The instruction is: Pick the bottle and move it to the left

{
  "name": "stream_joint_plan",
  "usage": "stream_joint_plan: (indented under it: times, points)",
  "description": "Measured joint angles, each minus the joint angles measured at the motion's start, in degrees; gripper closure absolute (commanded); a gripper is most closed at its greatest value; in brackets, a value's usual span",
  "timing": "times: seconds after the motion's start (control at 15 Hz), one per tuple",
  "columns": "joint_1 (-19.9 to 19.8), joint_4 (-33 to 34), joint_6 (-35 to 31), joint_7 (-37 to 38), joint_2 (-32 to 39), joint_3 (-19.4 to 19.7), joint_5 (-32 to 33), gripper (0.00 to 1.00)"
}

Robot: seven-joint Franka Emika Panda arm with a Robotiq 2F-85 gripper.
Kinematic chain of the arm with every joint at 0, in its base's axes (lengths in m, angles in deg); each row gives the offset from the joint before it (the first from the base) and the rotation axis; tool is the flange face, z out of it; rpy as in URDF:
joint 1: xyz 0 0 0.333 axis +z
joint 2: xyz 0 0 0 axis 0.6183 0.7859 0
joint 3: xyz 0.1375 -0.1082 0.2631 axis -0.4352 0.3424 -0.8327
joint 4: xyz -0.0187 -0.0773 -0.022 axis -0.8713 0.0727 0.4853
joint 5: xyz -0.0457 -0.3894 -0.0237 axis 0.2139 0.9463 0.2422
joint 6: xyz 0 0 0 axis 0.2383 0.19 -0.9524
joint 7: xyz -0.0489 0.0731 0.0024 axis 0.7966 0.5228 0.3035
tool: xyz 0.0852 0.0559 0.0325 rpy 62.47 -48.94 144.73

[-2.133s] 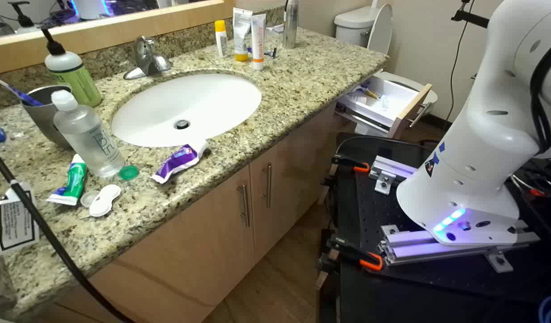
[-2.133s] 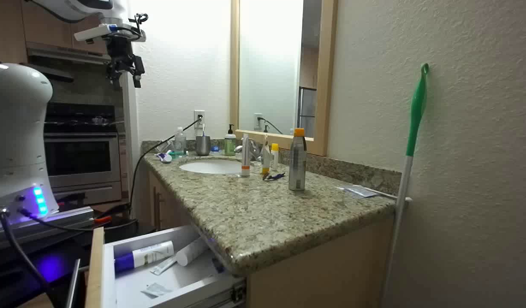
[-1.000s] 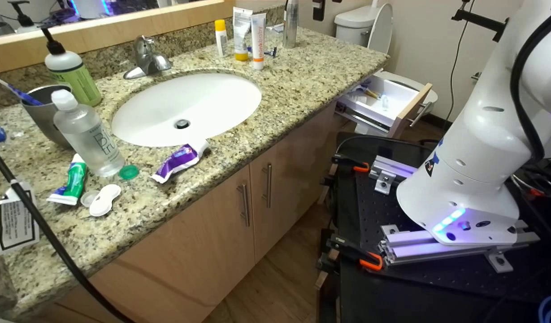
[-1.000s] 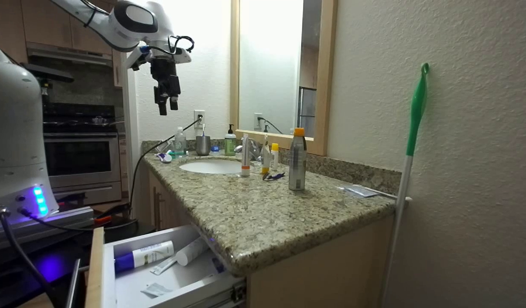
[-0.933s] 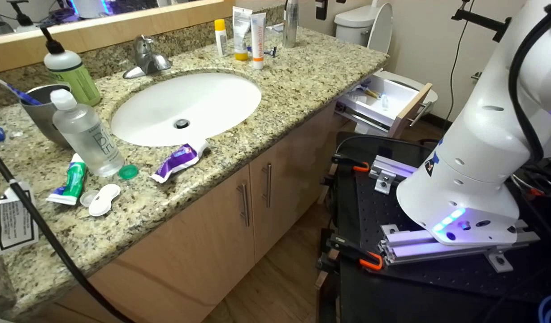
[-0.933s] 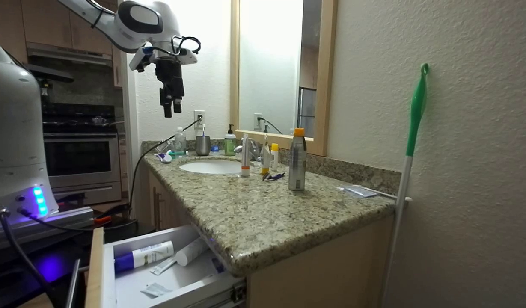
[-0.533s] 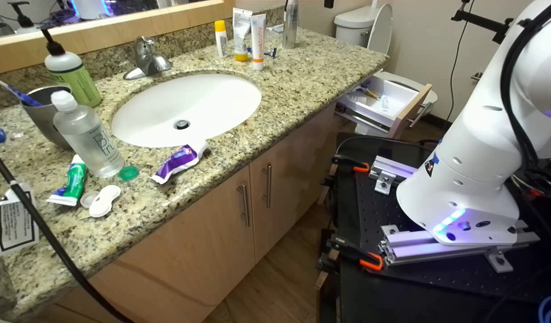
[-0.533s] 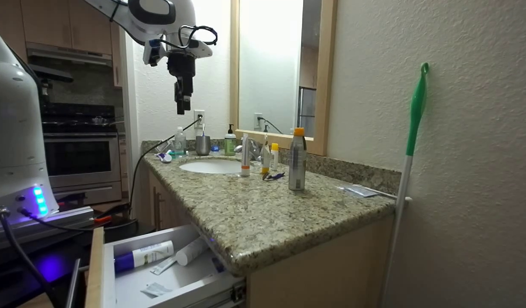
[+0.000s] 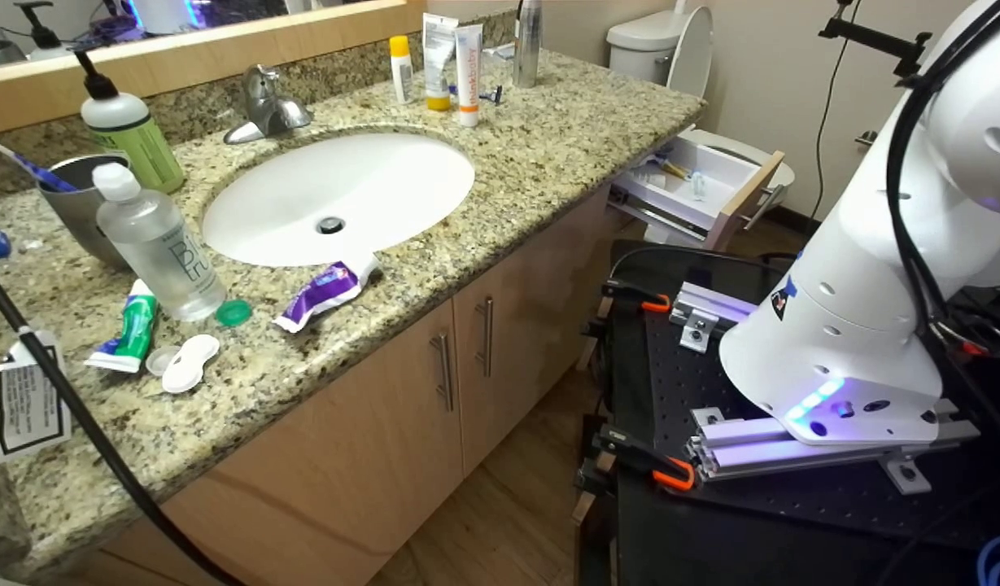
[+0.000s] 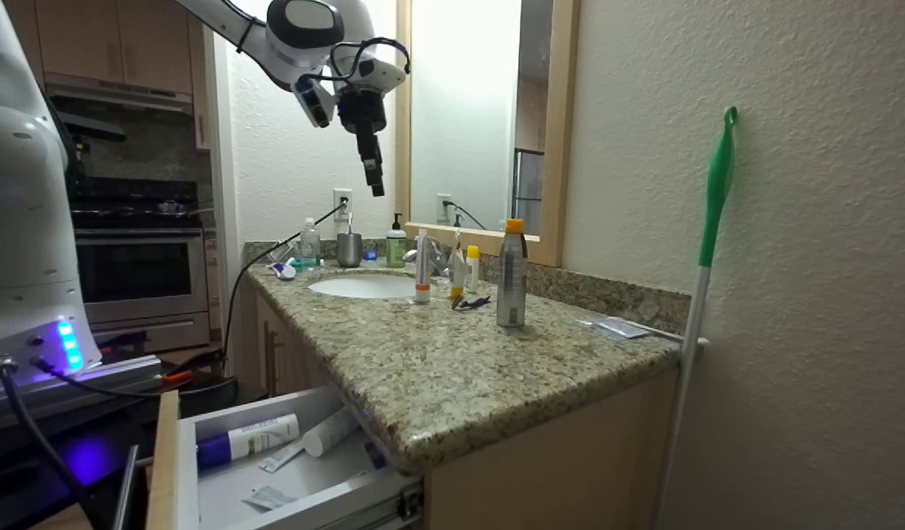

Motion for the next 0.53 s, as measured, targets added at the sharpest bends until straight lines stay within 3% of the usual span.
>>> stream_joint_plan:
  times: [0.2, 0.53]
  points:
    - [-2.5, 8.9, -0.6, 0.6, 7.8, 4.3, -4.7, 0.00]
    - [-5.1, 20.6, 3.2, 0.5, 18.8, 8.8, -22.3, 0.00]
